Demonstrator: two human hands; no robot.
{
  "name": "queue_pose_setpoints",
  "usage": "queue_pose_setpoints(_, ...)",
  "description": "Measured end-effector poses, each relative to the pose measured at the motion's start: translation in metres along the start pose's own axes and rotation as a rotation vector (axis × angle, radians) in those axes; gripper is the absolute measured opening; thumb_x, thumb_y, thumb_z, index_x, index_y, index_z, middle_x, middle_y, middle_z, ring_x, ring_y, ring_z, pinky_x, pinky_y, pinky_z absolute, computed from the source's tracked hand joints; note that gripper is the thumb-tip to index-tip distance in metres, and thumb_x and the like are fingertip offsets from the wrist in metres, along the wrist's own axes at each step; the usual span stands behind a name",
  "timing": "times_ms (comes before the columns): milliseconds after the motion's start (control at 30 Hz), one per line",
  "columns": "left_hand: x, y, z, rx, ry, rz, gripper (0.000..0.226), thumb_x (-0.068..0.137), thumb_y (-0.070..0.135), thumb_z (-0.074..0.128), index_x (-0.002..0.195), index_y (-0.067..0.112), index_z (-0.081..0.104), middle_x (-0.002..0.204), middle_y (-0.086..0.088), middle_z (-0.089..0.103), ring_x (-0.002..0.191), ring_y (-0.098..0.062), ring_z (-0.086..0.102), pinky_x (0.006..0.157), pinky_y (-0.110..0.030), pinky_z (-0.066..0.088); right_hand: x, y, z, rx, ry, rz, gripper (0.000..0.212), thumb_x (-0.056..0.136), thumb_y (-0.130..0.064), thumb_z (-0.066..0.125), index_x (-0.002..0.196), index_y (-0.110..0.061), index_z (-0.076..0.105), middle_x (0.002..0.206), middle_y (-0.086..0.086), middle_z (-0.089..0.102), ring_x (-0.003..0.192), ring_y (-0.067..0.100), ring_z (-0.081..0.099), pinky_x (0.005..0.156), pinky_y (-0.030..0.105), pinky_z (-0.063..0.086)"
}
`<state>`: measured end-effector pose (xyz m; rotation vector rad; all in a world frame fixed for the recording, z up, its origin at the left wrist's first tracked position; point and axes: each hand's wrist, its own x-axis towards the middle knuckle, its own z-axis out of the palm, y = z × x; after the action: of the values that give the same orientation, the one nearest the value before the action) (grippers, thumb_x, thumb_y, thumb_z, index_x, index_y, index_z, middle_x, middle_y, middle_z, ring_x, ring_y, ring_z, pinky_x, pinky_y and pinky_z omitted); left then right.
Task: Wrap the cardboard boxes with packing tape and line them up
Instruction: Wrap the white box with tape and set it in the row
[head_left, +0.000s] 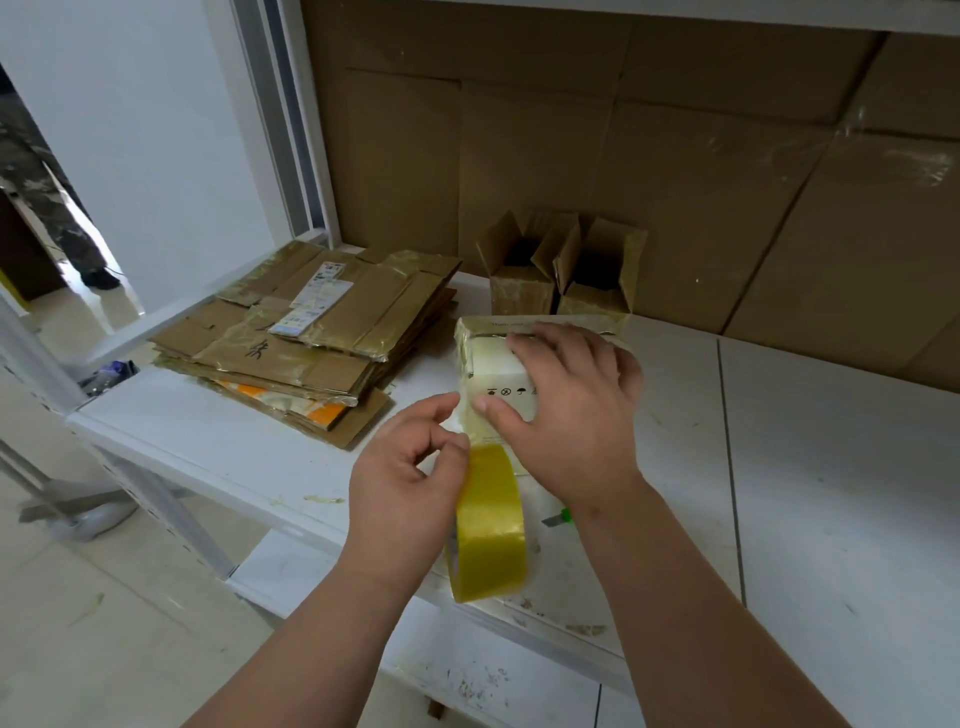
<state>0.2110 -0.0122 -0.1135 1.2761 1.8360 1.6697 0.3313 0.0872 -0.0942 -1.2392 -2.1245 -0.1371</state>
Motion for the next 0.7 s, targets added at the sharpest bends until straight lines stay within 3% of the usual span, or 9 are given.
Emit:
queue_pose_setpoints(100, 0.002, 0.001, 0.0, -0.049, -0.076, -0.045, 0.023, 0.09, 0.009, 0.066, 0.068, 0.018, 0.067, 0.124, 0.024, 0.063, 0.114, 0.012, 0.056, 0.093, -0.016, 0.045, 0.002, -0.002, 0.006, 0.009, 0.057, 0.024, 0.055, 0.073, -0.064, 0.066, 0.115, -0.028, 0.067, 0.122, -0.003, 0.062, 0.117, 0.029, 0.052, 0.102, 0.049, 0.029)
queue_pose_setpoints(300, 0.006, 0.002, 0.001, -0.211, -0.206, -0.156, 0.018, 0.093, 0.01, 0.064, 0.075, 0.007, 0.065, 0.132, 0.021, 0.061, 0.107, 0.014, 0.06, 0.084, -0.021, 0.044, 0.007, 0.0, 0.004, -0.028, 0.038, -0.017, 0.056, 0.073, -0.068, 0.061, 0.112, -0.028, 0.068, 0.116, -0.004, 0.061, 0.109, 0.027, 0.052, 0.096, 0.045, 0.032)
queue_pose_setpoints(467, 0.007, 0.001, 0.0, -0.259, -0.236, -0.19, 0.018, 0.093, 0.011, 0.064, 0.076, 0.006, 0.064, 0.138, 0.017, 0.058, 0.112, 0.011, 0.059, 0.089, -0.026, 0.045, 0.012, 0.007, -0.004, -0.069, -0.046, -0.064, 0.055, 0.07, -0.058, 0.072, 0.117, -0.029, 0.066, 0.118, -0.005, 0.059, 0.112, 0.026, 0.05, 0.097, 0.046, 0.032)
queue_pose_setpoints(567, 0.007, 0.003, 0.001, -0.249, -0.224, -0.192, 0.018, 0.094, 0.011, 0.063, 0.078, 0.003, 0.063, 0.139, 0.019, 0.056, 0.103, 0.015, 0.06, 0.085, -0.023, 0.046, 0.011, -0.001, 0.0, -0.089, -0.033, -0.026, 0.051, 0.069, -0.055, 0.074, 0.111, -0.027, 0.067, 0.113, -0.002, 0.061, 0.106, 0.029, 0.052, 0.094, 0.047, 0.035)
queue_pose_setpoints(700, 0.01, 0.001, -0.003, -0.284, -0.243, -0.211, 0.019, 0.094, 0.011, 0.064, 0.075, 0.007, 0.063, 0.138, 0.02, 0.057, 0.117, 0.008, 0.058, 0.104, -0.04, 0.046, 0.011, 0.003, -0.01, -0.018, -0.029, -0.078, 0.057, 0.072, -0.052, 0.072, 0.123, -0.028, 0.063, 0.124, -0.002, 0.061, 0.114, 0.028, 0.052, 0.097, 0.045, 0.034)
